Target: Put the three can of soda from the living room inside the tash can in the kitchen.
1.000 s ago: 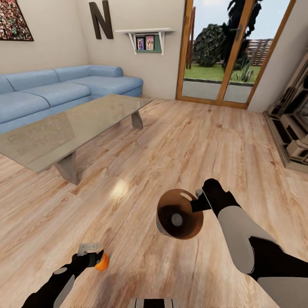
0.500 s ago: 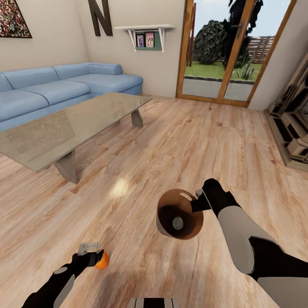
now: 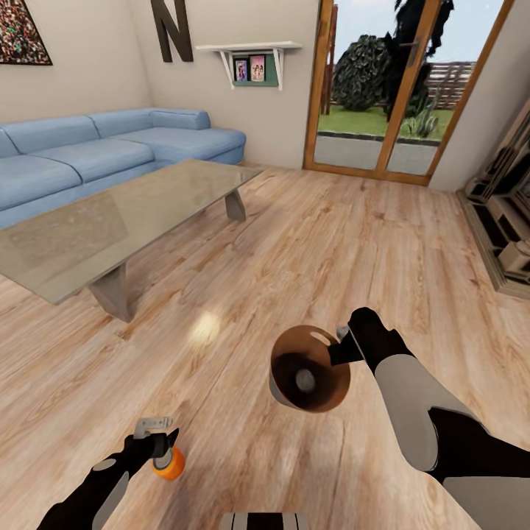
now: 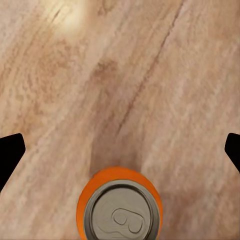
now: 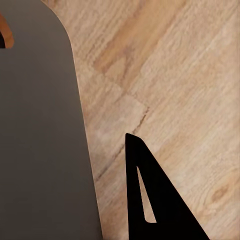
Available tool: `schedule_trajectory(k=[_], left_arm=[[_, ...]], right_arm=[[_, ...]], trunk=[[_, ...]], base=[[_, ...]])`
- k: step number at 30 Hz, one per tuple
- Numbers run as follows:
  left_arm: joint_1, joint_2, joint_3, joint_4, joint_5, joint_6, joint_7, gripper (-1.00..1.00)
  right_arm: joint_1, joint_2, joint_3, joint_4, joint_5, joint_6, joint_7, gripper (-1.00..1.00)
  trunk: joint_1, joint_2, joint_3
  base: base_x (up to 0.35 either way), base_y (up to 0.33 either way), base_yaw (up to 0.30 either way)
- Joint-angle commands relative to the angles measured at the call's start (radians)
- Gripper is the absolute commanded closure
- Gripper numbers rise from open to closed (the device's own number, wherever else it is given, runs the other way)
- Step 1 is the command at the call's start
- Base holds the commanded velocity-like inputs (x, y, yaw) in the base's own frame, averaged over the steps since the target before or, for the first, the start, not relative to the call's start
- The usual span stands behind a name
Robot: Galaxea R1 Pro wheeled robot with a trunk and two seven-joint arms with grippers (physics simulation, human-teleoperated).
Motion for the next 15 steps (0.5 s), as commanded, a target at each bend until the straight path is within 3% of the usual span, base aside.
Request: schedule_trajectory(k=[1, 9, 15], left_arm=[[0.0, 0.0, 0.0, 0.0, 0.0, 0.0, 0.0, -1.0], [0.0, 0.0, 0.0, 0.0, 0.0, 0.0, 0.0, -1.0], [0.0, 0.0, -0.001, 0.002, 0.0, 0.0, 0.0, -1.0]], right_arm=[[0.0, 0.0, -0.001, 0.0, -0.023, 0.004, 0.0, 1.0], [0.0, -0.001, -0.002, 0.0, -0.023, 0.004, 0.0, 1.0], [0.0, 0.0, -0.002, 0.0, -0.023, 0.004, 0.0, 1.0]], trunk=[[0.0, 0.0, 0.0], [0.0, 0.0, 0.0], [0.003, -0.001, -0.023]], base=[[0.014, 0.0, 0.0], [0.005, 0.0, 0.0], [0.0, 0.0, 0.0]])
